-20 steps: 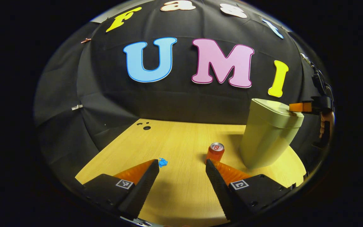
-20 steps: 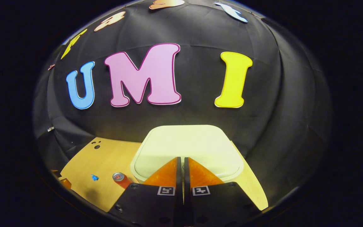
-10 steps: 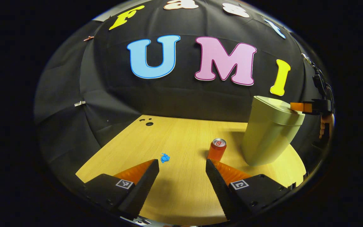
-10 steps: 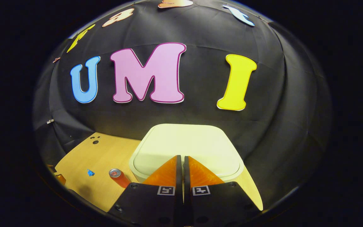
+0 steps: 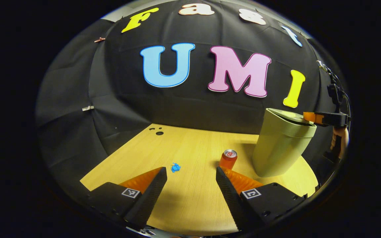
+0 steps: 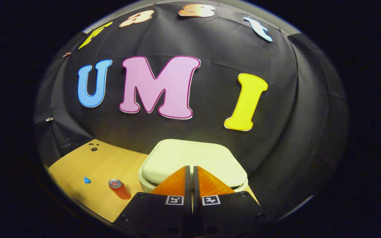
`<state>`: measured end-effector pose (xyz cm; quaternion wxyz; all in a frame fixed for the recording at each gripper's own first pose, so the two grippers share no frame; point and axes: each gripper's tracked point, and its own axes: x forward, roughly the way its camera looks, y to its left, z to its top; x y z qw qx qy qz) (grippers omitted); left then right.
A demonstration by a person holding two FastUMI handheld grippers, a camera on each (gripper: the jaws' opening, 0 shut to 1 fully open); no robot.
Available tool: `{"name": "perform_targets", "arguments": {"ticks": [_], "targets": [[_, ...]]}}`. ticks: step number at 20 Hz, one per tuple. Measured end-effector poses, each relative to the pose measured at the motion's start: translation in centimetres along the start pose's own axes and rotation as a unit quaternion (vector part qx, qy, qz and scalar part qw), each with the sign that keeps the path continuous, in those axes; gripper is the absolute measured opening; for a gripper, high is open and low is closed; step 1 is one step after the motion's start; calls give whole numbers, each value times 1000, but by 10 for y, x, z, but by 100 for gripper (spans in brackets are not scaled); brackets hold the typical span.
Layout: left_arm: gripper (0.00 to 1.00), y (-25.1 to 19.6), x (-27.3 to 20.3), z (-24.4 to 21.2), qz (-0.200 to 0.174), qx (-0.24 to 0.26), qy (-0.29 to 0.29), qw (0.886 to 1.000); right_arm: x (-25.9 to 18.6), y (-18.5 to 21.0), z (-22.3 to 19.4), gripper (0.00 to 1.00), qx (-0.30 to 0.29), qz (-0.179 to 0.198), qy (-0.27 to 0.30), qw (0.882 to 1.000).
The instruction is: Press the lid of the desktop garbage bin to open it, pick up the crumpled paper on the desktop and throw it into the bin, then pick up the pop can on the desktop and drop it into the bin, and finally close the garbage bin lid.
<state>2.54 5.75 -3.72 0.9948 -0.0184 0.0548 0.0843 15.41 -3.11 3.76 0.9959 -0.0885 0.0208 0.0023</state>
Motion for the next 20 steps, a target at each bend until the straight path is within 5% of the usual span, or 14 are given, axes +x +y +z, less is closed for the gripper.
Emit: {"name": "perform_targets", "arguments": {"ticks": [9, 20], "targets": [[96, 9, 4, -5, -17, 4, -4, 1000, -49, -16, 5, 5, 71, -15, 7, 997], [96, 50, 43, -21, 12, -9, 22, 1000, -74, -9, -48, 6, 89, -18, 65, 994]]}}
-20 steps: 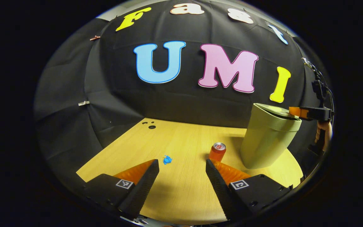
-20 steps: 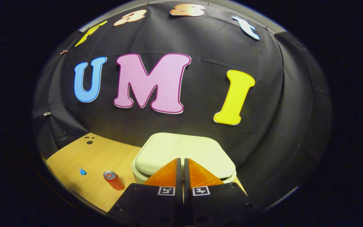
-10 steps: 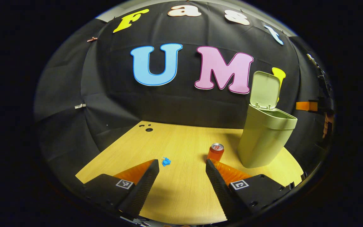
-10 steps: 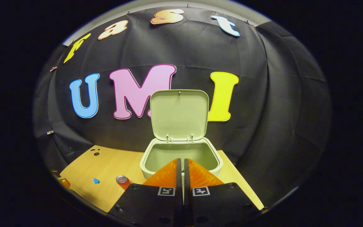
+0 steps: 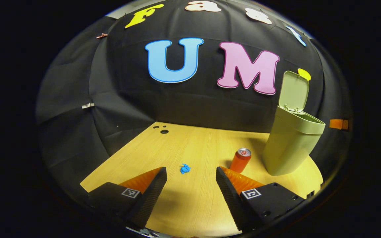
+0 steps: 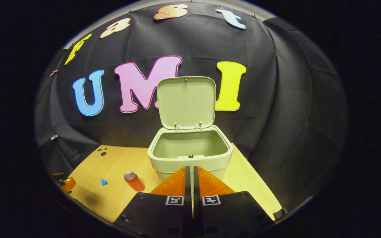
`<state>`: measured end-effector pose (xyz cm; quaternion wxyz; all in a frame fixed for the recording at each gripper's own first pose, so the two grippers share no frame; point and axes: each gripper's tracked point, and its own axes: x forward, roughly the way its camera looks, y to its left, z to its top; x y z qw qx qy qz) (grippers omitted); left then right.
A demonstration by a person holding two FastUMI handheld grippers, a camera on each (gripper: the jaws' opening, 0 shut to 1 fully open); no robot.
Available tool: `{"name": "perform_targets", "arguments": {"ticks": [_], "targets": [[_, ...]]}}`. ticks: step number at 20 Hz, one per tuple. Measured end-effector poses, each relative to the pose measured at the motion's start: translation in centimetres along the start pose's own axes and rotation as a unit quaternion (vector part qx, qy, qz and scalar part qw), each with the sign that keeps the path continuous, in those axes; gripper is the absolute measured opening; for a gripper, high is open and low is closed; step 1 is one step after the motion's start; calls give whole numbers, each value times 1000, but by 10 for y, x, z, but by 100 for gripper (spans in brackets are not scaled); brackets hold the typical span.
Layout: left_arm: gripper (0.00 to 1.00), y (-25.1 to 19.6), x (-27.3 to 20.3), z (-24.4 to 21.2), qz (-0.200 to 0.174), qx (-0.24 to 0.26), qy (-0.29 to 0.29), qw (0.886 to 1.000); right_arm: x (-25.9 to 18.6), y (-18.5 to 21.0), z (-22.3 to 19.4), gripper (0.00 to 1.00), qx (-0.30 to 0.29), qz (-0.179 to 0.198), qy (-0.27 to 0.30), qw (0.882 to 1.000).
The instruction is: Press the lid of the desktop garbage bin to open it, pick up the crumpled paper on the desktop and throw it into the bin, then pick up the pop can on the desktop and drop it into the bin, and finally close the garbage bin lid.
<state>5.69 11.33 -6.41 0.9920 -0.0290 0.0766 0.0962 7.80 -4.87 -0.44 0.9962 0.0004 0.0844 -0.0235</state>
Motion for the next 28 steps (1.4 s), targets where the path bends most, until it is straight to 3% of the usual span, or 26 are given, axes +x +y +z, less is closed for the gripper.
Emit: {"name": "perform_targets", "arguments": {"ticks": [6, 8, 10, 11, 14, 17, 19, 28], "targets": [[96, 14, 39, -14, 14, 7, 19, 1000, 5, 4, -34, 6, -5, 2, 43, 999], [96, 16, 56, -18, 12, 11, 27, 999, 8, 4, -45, 19, -10, -2, 60, 998], [96, 16, 70, -26, 8, 14, 39, 999, 8, 11, -59, 24, -8, 5, 78, 997], [96, 16, 79, -29, 6, 14, 43, 999, 9, 15, -65, 31, -8, 9, 84, 996], [96, 16, 107, -38, 2, 11, 57, 998, 11, 22, -78, 78, -14, 27, 96, 995], [96, 16, 133, -48, 8, 3, 72, 997, 16, 21, -92, 86, -23, 31, 112, 993], [96, 17, 148, -57, 14, -6, 80, 997, 19, 18, -97, 98, -23, 26, 118, 992], [96, 20, 209, -88, 18, 15, 119, 993, 16, 21, -137, 100, -19, 37, 174, 984]]}}
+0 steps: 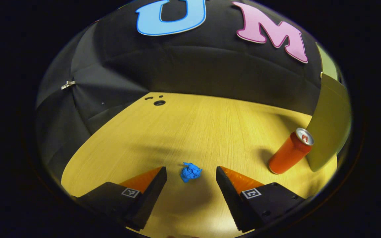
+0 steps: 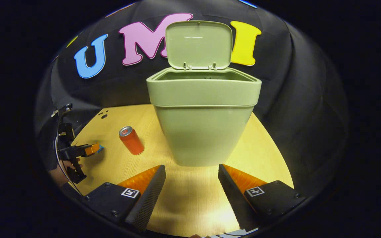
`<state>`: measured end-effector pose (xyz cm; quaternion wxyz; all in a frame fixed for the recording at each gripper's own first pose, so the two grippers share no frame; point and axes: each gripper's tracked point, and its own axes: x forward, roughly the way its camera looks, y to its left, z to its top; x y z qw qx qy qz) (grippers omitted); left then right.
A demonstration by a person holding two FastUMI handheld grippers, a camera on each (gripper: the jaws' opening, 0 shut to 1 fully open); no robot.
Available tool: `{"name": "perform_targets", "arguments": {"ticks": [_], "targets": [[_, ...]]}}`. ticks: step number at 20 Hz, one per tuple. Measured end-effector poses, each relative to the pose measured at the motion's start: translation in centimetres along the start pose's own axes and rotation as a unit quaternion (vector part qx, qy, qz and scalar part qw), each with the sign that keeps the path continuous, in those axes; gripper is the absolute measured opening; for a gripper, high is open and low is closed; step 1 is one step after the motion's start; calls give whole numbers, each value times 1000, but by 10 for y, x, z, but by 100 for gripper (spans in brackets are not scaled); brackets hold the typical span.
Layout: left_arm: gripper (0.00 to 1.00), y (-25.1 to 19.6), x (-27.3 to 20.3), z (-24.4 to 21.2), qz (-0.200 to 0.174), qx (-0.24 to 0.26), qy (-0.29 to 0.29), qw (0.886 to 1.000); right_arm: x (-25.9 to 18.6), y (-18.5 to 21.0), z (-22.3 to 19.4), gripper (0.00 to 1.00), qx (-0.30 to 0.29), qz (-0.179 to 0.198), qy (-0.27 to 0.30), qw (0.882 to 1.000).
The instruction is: Press the lid of the desktop garbage bin to open it, pick up the crumpled paper on the desktop and throw it into the bin, then pick up the pop can on the desktop and drop it into the bin, and finally close the garbage bin lid.
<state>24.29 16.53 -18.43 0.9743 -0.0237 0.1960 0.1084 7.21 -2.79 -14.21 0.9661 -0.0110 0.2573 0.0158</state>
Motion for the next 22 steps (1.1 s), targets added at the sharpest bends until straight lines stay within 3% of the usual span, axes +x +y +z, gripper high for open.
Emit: {"name": "perform_targets", "arguments": {"ticks": [6, 13, 17, 19, 20, 22], "targets": [[96, -2, 30, -15, -2, -6, 35, 999, 7, 3, -10, 100, -20, 12, 16, 1000], [94, -2, 34, -18, 3, 9, 44, 999, 18, -3, -14, 100, -3, 7, 28, 1000], [75, -10, 34, -19, -9, 21, 48, 999, 20, 2, -22, 100, -6, 12, 36, 999], [61, -12, 33, -19, -6, 22, 47, 999, 22, 2, -20, 100, -9, 11, 33, 999], [49, -11, 33, -18, -5, 21, 46, 999, 22, 1, -20, 100, -6, 12, 33, 999], [45, -9, 35, -17, -3, 23, 45, 999, 22, 0, -21, 100, -1, 12, 33, 999]]}}
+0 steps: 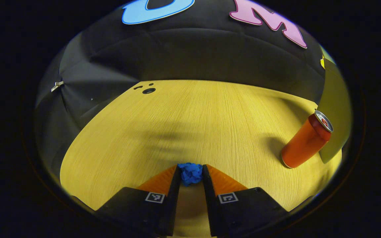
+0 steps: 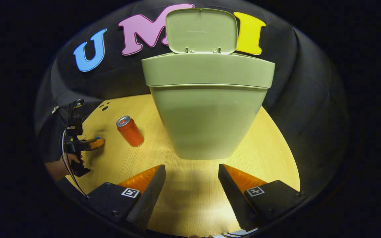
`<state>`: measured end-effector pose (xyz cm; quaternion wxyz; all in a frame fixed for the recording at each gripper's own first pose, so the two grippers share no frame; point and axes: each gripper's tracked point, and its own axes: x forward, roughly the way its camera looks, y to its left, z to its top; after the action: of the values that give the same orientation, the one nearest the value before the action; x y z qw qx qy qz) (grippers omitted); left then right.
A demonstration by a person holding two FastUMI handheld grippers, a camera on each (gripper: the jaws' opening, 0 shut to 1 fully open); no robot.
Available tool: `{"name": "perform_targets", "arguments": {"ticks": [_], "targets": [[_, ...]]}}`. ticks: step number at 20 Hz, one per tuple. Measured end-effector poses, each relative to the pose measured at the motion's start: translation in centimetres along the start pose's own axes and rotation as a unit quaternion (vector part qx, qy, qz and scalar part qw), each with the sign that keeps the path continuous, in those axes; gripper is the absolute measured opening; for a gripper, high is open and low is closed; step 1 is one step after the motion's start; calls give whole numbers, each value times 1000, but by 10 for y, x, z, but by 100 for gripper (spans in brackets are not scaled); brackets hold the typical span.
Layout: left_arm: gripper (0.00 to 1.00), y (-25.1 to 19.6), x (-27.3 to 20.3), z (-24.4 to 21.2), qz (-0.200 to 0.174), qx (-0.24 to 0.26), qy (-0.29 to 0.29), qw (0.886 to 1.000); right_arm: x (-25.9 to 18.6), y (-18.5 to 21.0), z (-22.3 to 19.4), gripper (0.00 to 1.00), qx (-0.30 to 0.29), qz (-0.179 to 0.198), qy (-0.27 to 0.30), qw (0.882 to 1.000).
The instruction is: Press the lid of the desktop garbage bin to open it, pick up the crumpled paper on the desktop and throw it into the bin, then pick up the pop can on the desktop and drop it into the bin, and finally close the garbage bin lid.
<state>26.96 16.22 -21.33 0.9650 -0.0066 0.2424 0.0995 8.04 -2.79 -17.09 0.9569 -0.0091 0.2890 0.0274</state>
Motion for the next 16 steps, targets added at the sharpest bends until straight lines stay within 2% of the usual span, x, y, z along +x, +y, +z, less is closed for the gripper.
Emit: {"name": "perform_targets", "arguments": {"ticks": [4, 7, 10, 11, 12, 13, 16], "targets": [[35, -7, -8, 9, -8, 11, -10, 1000, 0, -5, -3, 100, 6, -2, 4, 1000], [36, -16, -19, 28, -19, 22, -33, 999, -2, -7, -3, 100, 6, 0, 2, 1000], [33, -27, -38, 54, -31, 23, -59, 998, -1, -6, -4, 100, 7, 7, 1, 1000], [36, -32, -45, 63, -39, 24, -69, 997, -2, -6, -4, 100, 8, 9, -1, 1000], [34, -38, -54, 73, -46, 26, -78, 996, -3, -6, -4, 100, 9, 10, -3, 1000], [37, -45, -63, 83, -55, 28, -88, 994, -3, -7, -4, 100, 11, 11, -4, 1000], [33, -66, -93, 113, -80, 38, -118, 989, -2, -7, -5, 100, 31, 16, -3, 999]]}}
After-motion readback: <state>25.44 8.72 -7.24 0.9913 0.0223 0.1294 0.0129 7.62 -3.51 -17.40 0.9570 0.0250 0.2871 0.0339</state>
